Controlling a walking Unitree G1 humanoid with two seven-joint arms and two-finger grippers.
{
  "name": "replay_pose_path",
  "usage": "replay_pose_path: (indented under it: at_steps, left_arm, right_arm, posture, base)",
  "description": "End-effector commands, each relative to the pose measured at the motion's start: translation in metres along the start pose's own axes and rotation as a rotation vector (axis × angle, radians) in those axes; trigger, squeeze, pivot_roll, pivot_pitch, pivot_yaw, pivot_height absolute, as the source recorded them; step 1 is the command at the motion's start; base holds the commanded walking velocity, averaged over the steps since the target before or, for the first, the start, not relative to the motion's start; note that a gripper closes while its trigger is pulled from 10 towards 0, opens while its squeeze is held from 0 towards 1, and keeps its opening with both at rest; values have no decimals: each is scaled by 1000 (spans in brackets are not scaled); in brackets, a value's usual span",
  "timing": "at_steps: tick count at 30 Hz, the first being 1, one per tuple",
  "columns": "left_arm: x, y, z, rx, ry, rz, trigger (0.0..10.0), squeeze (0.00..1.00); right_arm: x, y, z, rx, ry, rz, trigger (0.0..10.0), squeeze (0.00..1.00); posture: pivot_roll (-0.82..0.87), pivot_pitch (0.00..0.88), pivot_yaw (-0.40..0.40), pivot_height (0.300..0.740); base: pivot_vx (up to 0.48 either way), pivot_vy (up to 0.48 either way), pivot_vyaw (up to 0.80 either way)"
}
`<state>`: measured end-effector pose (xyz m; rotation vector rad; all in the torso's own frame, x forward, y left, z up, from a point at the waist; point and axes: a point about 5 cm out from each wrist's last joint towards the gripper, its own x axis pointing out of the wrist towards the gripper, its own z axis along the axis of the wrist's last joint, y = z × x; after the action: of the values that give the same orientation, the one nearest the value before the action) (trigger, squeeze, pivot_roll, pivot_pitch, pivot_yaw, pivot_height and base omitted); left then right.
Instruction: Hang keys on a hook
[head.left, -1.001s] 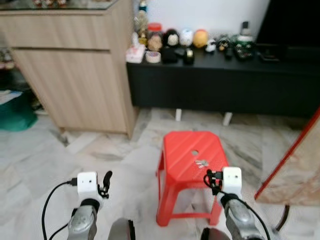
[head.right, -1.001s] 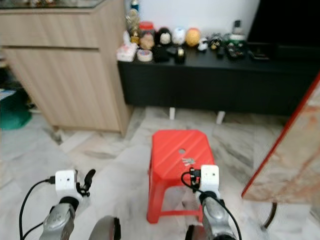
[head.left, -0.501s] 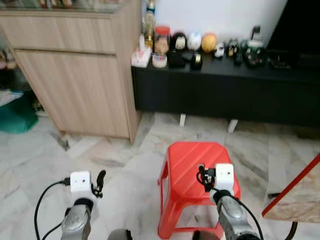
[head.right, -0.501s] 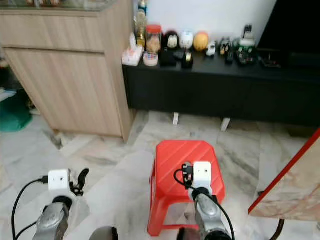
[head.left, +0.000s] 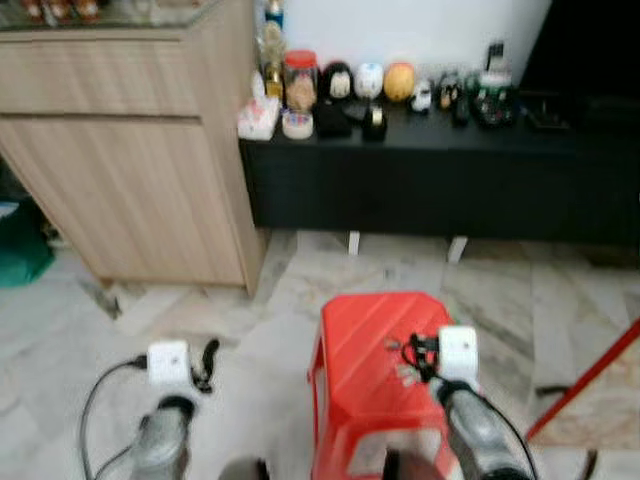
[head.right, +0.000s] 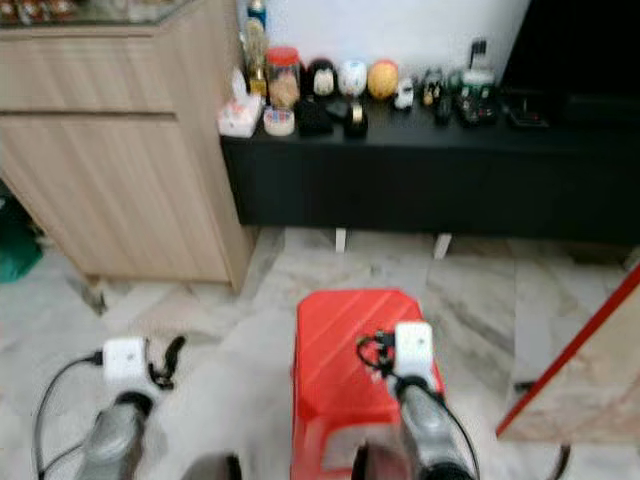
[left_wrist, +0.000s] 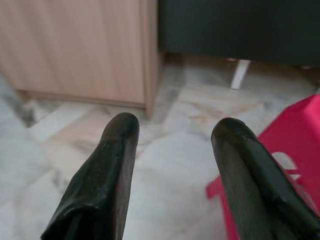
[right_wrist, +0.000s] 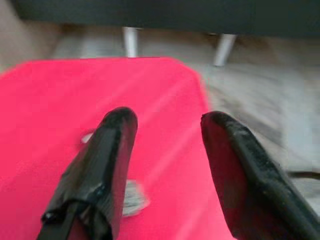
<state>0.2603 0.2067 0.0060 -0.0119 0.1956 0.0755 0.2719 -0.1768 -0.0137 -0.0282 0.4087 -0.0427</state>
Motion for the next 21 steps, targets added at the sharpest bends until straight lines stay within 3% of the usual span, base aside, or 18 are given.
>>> replay_pose_path:
  at_steps: [1, 8, 12, 21]
  left_arm:
    - [-1, 10, 0, 4, 5, 29, 10000, 0]
    - [-1, 10, 1, 6, 5, 29, 10000, 0]
    - [-1, 10, 0, 8, 8, 27, 10000, 0]
    - [-1, 10, -1, 10, 13, 26, 10000, 0]
  right_arm:
    - [2, 9, 1, 0, 10, 18, 10000, 0]
    - [1, 9, -9, -61, 99, 35, 10000, 0]
    - [-1, 9, -18, -156, 174, 76, 10000, 0]
    - [-1, 12, -21, -175, 228, 139, 10000, 0]
  posture:
    - [9, 21, -28, 617]
    - [7, 22, -26, 617]
    - [7, 23, -24, 617]
    - [8, 28, -24, 617]
  base:
    - [240, 0, 0]
    - [34, 0, 0]
    - [0, 0, 0]
    - [0, 0, 0]
